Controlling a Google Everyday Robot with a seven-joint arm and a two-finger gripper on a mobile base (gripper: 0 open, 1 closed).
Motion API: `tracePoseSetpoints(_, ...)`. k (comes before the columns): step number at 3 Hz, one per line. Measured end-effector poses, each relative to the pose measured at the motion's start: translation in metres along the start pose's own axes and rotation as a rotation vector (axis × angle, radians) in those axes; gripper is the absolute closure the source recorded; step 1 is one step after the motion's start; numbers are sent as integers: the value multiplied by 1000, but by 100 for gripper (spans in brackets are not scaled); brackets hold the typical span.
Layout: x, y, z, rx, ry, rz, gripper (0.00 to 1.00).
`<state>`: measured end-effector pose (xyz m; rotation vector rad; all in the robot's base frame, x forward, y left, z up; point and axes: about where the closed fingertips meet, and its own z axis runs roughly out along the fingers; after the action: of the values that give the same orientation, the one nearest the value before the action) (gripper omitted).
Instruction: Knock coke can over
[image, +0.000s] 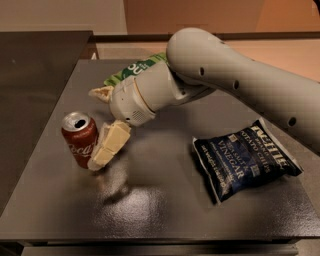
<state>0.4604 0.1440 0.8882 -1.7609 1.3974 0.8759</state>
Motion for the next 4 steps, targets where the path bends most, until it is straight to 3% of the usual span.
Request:
tracePoseSetpoints(1, -6, 0, 9, -16, -23, 0, 18)
tracePoseSetpoints(3, -15, 1, 3, -23, -27, 15, 65)
tracePoseSetpoints(4, -29, -1, -11, -28, 31, -4, 88)
